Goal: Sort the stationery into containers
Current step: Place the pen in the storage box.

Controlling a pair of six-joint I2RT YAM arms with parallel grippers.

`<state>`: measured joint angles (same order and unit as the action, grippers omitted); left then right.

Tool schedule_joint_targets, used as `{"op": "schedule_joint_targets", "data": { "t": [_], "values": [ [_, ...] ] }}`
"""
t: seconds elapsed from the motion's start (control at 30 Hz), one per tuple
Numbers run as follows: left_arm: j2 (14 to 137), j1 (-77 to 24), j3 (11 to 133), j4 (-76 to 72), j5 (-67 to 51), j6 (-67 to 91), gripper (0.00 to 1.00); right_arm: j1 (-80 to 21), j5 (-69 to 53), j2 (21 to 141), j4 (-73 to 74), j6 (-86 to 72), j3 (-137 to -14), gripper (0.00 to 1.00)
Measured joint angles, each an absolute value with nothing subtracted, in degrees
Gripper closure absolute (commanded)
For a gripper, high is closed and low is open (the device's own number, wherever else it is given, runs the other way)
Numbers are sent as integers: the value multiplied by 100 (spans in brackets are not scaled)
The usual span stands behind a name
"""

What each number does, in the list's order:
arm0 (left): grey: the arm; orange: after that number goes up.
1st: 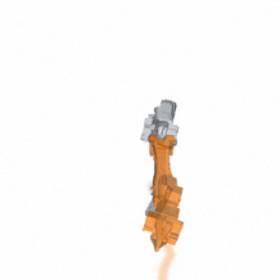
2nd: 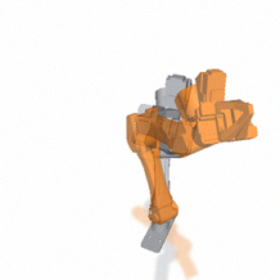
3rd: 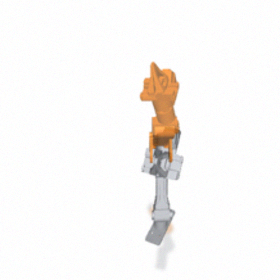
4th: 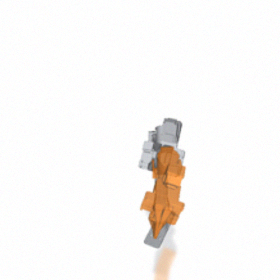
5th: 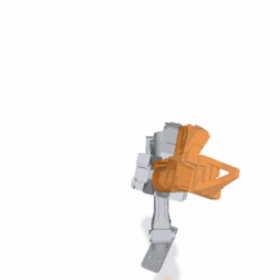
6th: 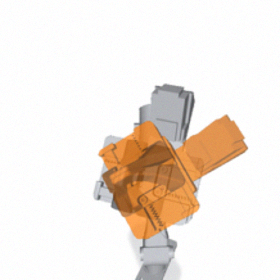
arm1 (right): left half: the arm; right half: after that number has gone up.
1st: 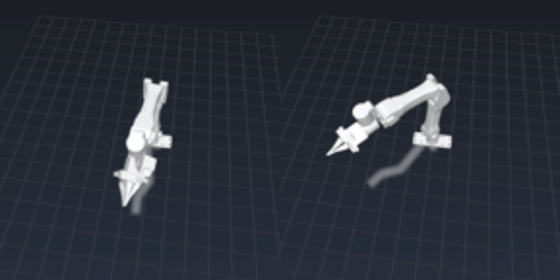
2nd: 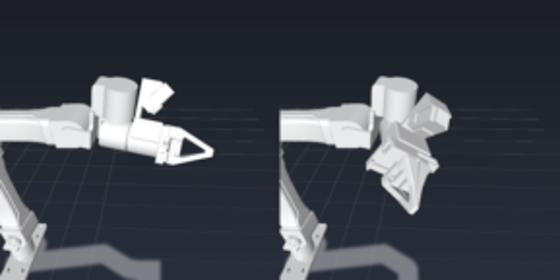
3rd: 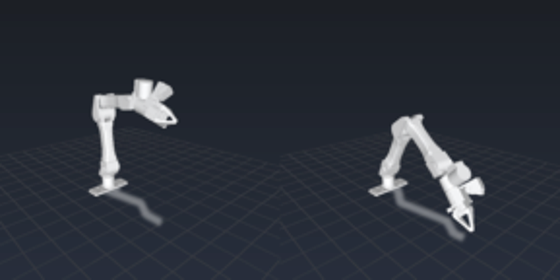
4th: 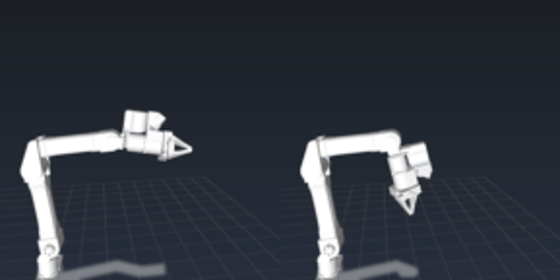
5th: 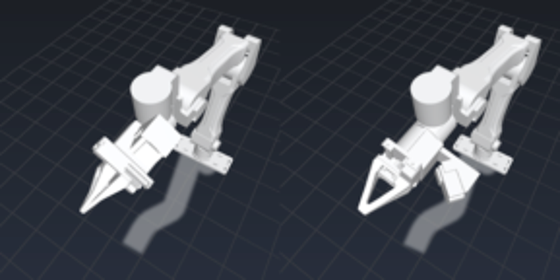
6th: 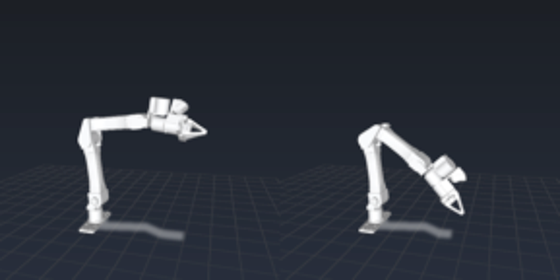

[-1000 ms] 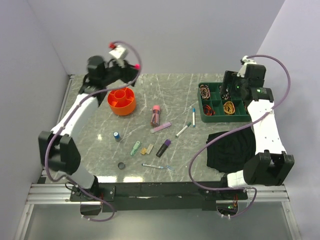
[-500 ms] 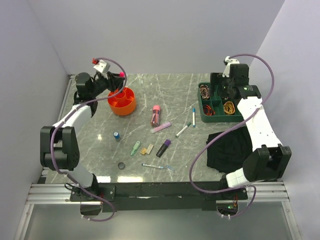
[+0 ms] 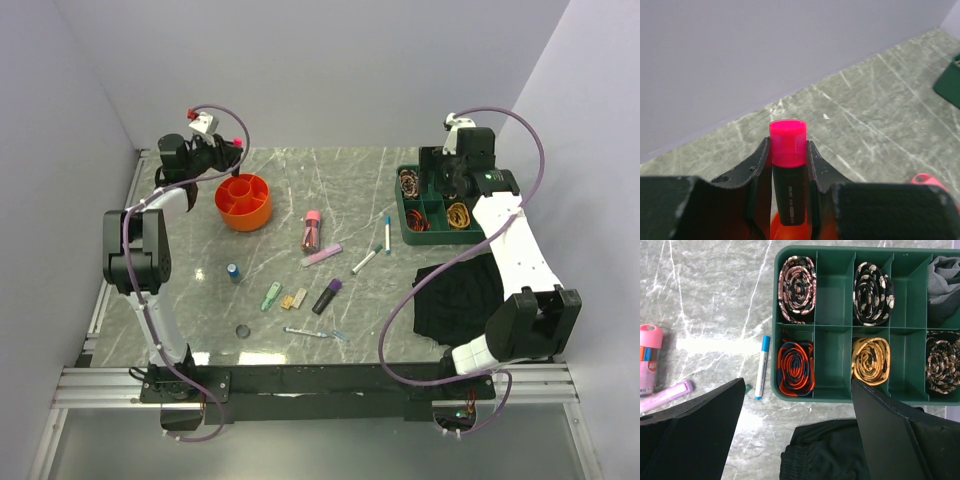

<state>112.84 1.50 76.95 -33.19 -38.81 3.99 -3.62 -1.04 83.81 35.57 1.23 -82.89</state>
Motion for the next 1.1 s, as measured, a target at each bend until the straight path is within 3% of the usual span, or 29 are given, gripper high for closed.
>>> {"op": "schedule_joint_targets", "data": {
  "t": [0.3, 0.53, 0.63, 0.87, 1.1],
  "values": [
    [11664, 193, 7909, -3175, -3872, 390, 87, -405, -86, 8477, 3557, 180, -8289, 4],
    [11679, 189, 7909, -2930, -3754, 377, 55, -438, 3, 8484, 3557, 244, -8289, 4],
    [11679, 189, 7909, -2821, -3695, 368, 48, -438, 19, 8514, 3555, 246, -8289, 4],
    [11386, 189, 8055, -2143, -3658, 257, 45, -443, 43, 8573, 3551, 248, -8289, 3],
    [9988, -180, 8368, -926, -3951, -331, 39, -451, 38, 8569, 3382, 246, -8110, 2]
  ]
}}
